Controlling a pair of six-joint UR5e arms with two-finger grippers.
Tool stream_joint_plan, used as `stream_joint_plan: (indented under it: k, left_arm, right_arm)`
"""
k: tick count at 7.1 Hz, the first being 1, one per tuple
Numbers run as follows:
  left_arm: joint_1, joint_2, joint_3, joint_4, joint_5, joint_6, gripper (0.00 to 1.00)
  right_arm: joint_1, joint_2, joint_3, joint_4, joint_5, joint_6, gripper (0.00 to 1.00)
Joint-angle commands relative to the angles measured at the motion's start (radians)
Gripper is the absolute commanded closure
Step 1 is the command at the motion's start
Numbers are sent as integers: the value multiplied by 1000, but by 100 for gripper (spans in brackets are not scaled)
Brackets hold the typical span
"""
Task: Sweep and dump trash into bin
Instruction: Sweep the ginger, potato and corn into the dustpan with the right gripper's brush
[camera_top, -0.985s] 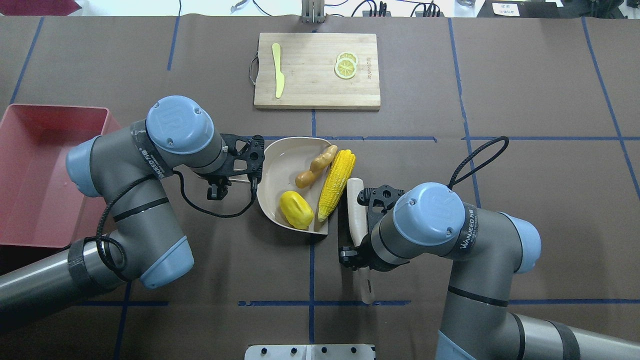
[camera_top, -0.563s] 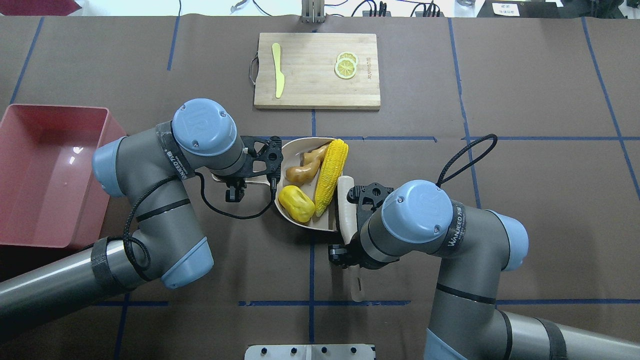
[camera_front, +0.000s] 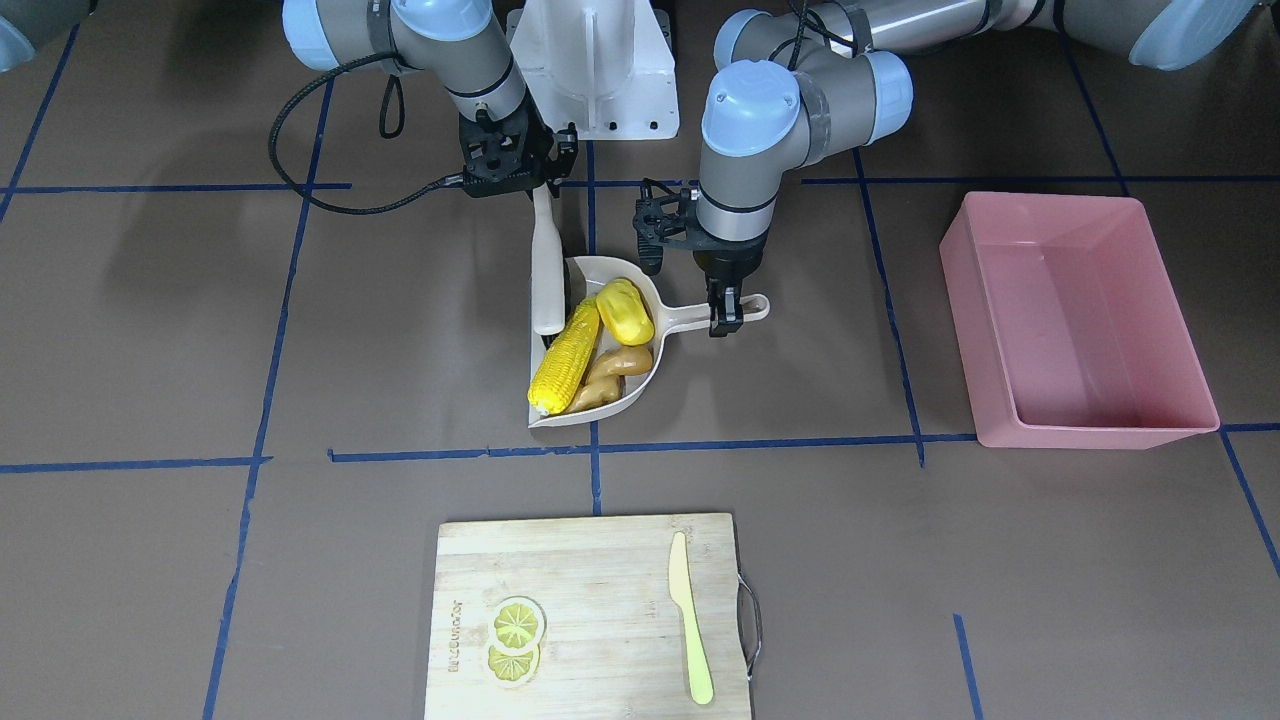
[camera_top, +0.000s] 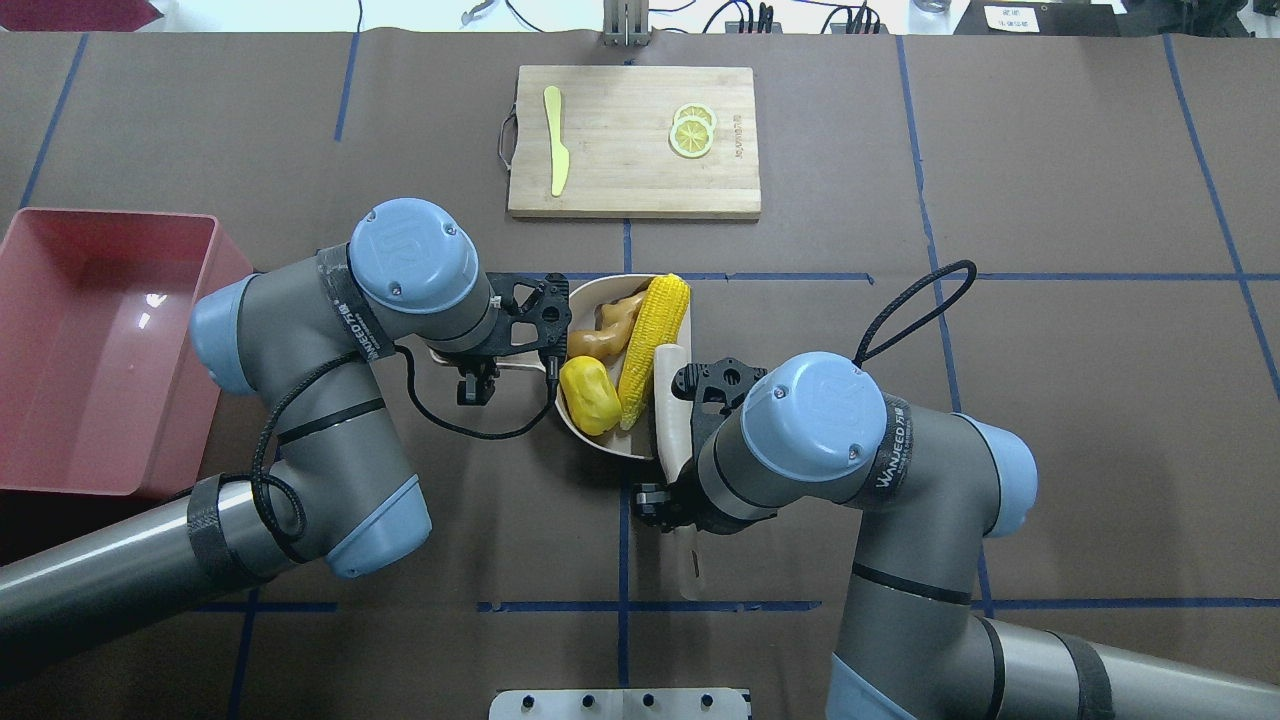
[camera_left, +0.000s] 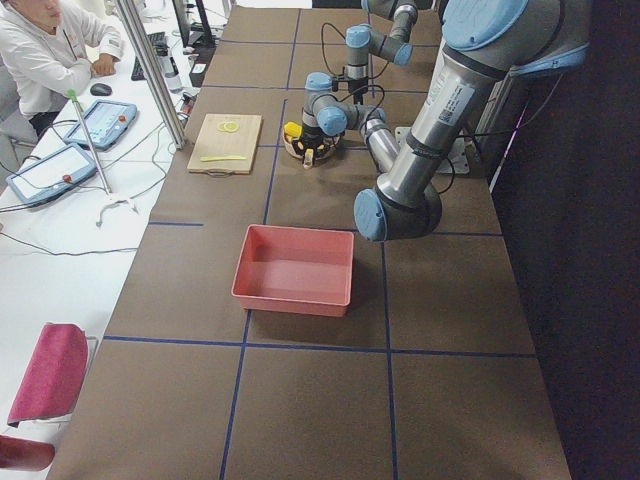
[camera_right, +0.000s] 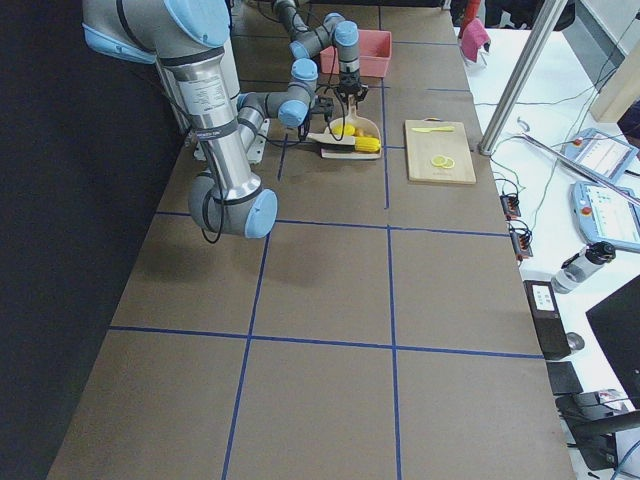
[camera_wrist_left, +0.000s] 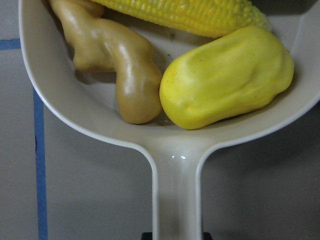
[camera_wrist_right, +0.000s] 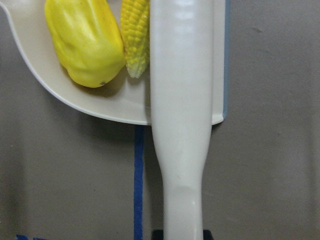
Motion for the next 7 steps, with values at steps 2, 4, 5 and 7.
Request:
stream_joint_plan:
  k: [2, 4, 5, 7]
  left_arm:
    - [0, 57, -2, -188, -2, -57, 91]
    - [0, 70, -5, -218, -3, -92, 91]
    - [0, 70, -4, -227, -3, -124, 91]
    - [-1, 70, -8, -227, -5, -140, 91]
  right_arm:
    - [37, 0, 10, -6, 29, 1, 100]
    - [76, -15, 21, -11, 46, 1, 100]
    - [92, -28, 33, -12, 49, 1, 100]
    - [109, -66, 84, -23, 49, 3, 100]
